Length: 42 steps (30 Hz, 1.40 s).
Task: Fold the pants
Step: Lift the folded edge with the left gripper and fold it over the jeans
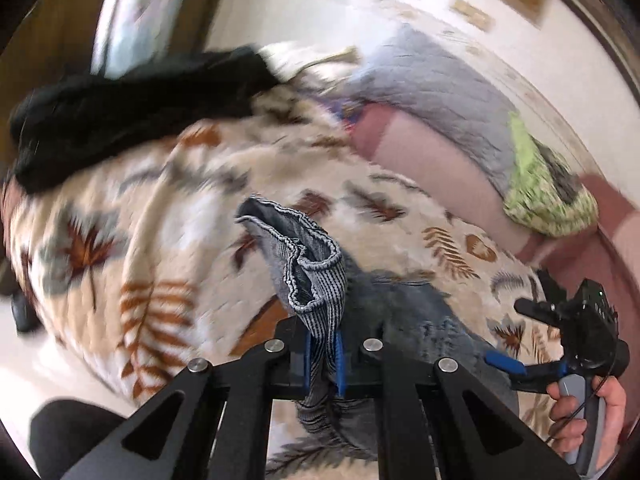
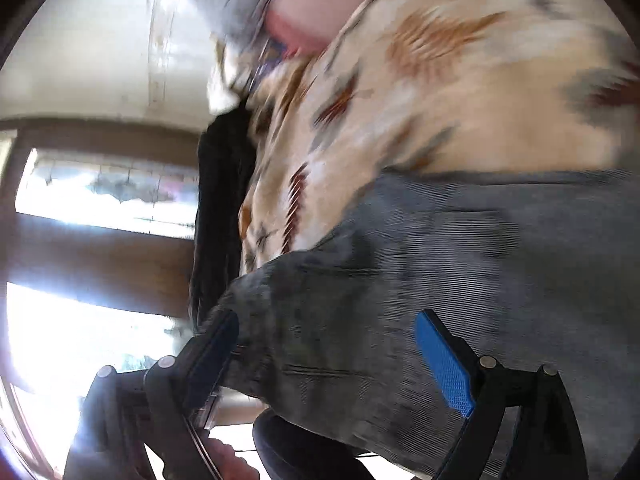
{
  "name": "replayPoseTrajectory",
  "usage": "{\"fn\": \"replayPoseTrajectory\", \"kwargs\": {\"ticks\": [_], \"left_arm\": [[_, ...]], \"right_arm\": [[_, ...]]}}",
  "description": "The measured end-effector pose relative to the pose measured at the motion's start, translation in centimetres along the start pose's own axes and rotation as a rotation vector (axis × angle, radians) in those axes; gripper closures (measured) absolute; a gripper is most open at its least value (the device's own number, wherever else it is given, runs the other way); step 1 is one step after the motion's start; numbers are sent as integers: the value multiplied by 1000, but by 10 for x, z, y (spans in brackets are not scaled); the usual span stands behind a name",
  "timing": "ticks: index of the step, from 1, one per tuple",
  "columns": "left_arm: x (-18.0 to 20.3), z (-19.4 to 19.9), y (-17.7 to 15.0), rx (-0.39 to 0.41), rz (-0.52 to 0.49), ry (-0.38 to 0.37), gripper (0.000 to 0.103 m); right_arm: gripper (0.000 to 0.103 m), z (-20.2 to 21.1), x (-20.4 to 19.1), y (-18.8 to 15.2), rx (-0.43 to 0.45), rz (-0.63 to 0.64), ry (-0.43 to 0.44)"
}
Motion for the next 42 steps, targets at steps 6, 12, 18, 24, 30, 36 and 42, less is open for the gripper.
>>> {"fn": "replayPoseTrajectory", "kwargs": {"ticks": [6,12,18,24,30,36,42], "left_arm": [[85,22,-24,75,-247,-69,94],[169,21,-89,23,-471,-165,94],[206,-51,-198,-260,-673,-123,94],[201,-63,-227,-277,-765,-65,94],[208,-30,-188,-258,-656,-186,94],[222,-25,-194,-266,-647,-244,94],[213,-52,-232,-410,-725,-189,75]], "right_arm": [[12,70,55,-23,114,-92,-8],[12,112,86,-49,174,-162,41],[12,159,128,-72,286,-254,20],[12,172,141,-86,278,-262,5],[12,166,142,-88,267,-231,4],[11,163,139,-89,275,-230,0],[11,174,140,-93,288,-237,-18]]}}
Point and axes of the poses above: each gripper's, at about its wrist camera, not at the fingertips, and z roughly against the way its jaws point, x to its right, y to its top, the point moved 4 cm from there along -z, roughly the way its jaws point, and after that the axes turned 14 degrees about z, right-handed, at the moved point
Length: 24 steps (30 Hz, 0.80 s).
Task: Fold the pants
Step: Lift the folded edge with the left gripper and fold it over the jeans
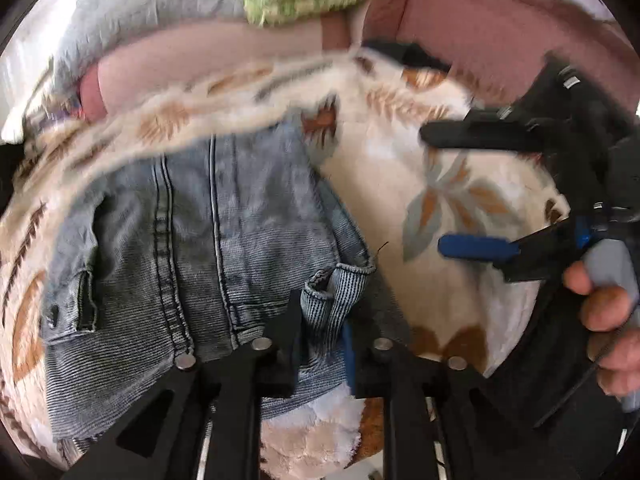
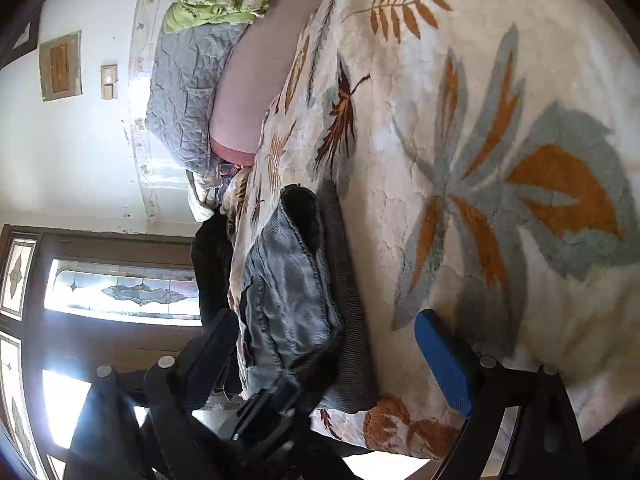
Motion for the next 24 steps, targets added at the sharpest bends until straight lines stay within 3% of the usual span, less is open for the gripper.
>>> {"fn": "replayPoseTrajectory", "kwargs": {"ticks": [1,2,4,7,10,12,14,17,19,20,22,24], "left_arm": [[-1,7,3,-22,19,-38,65],[-3,16,8,-32,48,-80,64],[-16,50,22,47,103,-137,59],[-50,99,36,186,174,-149,41],[-101,122,45,276,272,-65,36],[-134,113,43,251,338,14,36],[-151,99,36,203,394,28,36],[-154,70,21,134,390,50,36],[-143,39,9,13,326,78,34],[-137,27,2,-20,294,107,33],[-130,34,5,22,272,118,33],[-132,47,12,47,313,86,34]], "right_arm": [[11,2,-1,0,3,4,-3],[11,3,-3,1,7,6,-7],[11,7,-11,2,15,14,7],[12,10,-40,2,19,71,38],[12,6,-80,1,8,139,101],[12,-5,-109,-3,-24,169,184],[12,-17,-124,-10,-57,197,213],[12,-41,-112,-26,-115,193,116],[13,-64,-63,-41,-187,145,-82],[22,-66,-46,-45,-171,85,-67],[22,-53,-47,-43,-130,34,-9],[19,-41,-65,-36,-116,89,-53]]}}
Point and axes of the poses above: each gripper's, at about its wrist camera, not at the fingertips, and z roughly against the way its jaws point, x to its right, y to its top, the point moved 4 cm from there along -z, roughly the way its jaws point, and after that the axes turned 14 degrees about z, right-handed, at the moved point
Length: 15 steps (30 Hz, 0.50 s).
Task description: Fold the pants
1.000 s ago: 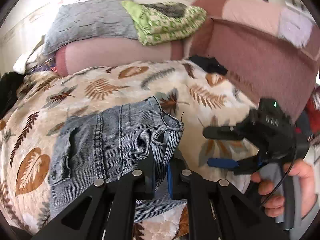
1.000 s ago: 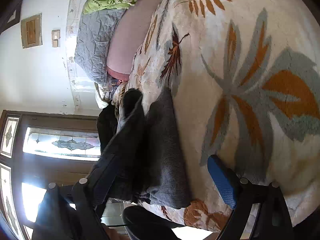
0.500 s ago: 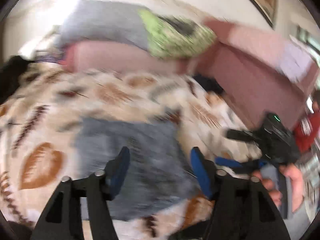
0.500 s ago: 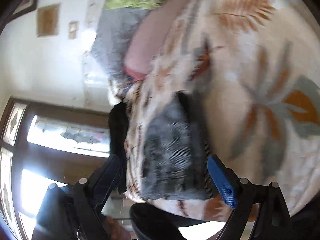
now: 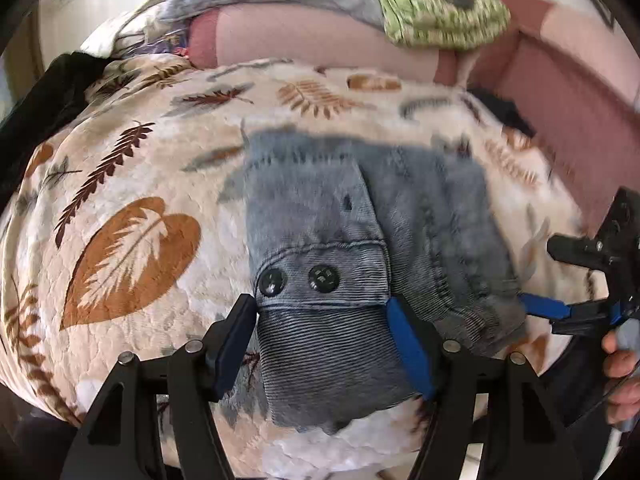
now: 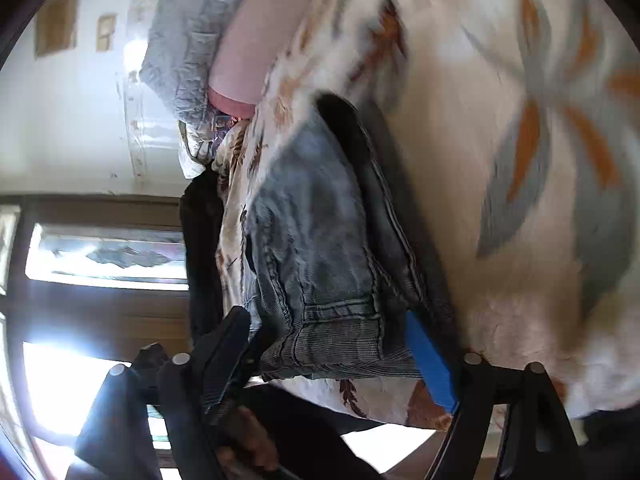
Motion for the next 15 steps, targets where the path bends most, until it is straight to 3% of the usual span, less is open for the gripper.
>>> {"fn": "replayPoseTrajectory", "kwargs": {"ticks": [2,4,7,8,11,12,13,15], "left_arm": [[0,16,10,62,31,-40,34],[0,17,15,85,27,-31,33],[-1,-21,2,-31,-15,32,33],[1,-30,-4,-43,-21,40,32],[7,-28,-6,-9,-35,55,30],[9,-30,-7,-16,-36,61,29],[9,-30,-7,-10,-38,66,29],[10,-30,-5,-10,-27,60,29]], "right_arm": [[19,8,-19,6,14,47,18],[19,11,-40,9,34,72,80],[15,-3,-65,8,20,108,172],[14,-9,-65,6,4,113,167],[18,-47,-19,-10,-109,67,-26],[19,-43,-7,-14,-44,18,43],[20,-39,-6,-14,-34,-2,64],[19,-32,-13,-13,-54,-5,35]]}}
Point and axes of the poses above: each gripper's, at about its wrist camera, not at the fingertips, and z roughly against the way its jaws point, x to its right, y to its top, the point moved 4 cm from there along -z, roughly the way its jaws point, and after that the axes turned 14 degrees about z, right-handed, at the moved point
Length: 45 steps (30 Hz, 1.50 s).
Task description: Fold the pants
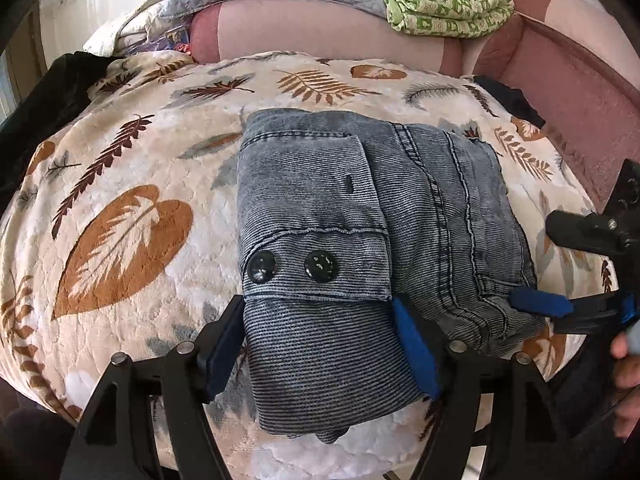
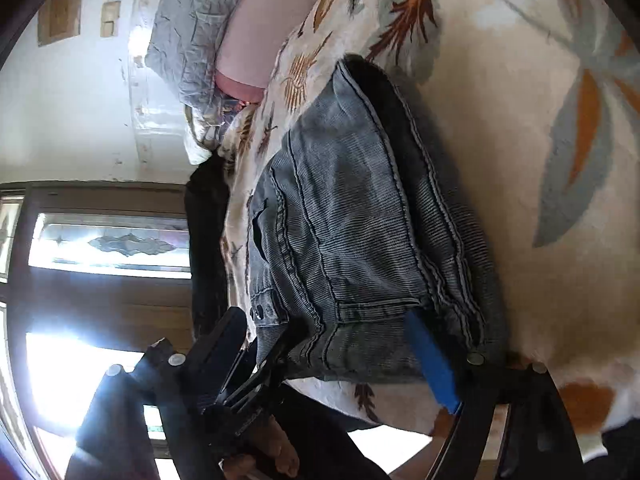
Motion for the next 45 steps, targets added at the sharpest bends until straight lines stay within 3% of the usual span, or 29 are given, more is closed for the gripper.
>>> {"fn": "replayPoseTrajectory", "kwargs": {"ticks": [3,7,9,11,13,24,28,31,33,35,37,40,45], "left_arm": [[-1,0,-1,-6,14,-2,29],[-6,1,-7,-11,33,-10,29],[-6,1,-7,-11,33,-10,29],[-6,1,-7,-17,33,-12,28],[-6,1,-8,-15,35,-10,28],[-5,4,-7,-20,38,-17,28],[-13,33,5,47,87,-68,28],[-17,47,11,103,95,-59,28],[-15,34,6,60,69,-29,28],[-12,11,-6,-19,28,12,28],[-9,7,-12,-5,9,1,27],[-6,8,-10,-8,-9,4,27],[-8,4,-9,-23,5,-13,26]], "right_arm": [[18,5,-22,2,-18,70,-48],[16,13,-46,6,11,128,52],[9,4,-38,3,-13,133,33],[13,-10,-7,-5,-70,66,-42],[13,-1,0,-5,-13,19,35],[13,-3,-13,3,-50,35,-9],[12,3,-47,23,11,106,40],[12,5,-55,33,33,133,63],[10,-9,-42,33,5,117,37],[12,-32,-9,24,-67,68,-43],[13,-25,-5,24,-21,33,-1],[12,-9,-30,41,-29,109,-87],[11,-9,-74,93,24,186,38]]}}
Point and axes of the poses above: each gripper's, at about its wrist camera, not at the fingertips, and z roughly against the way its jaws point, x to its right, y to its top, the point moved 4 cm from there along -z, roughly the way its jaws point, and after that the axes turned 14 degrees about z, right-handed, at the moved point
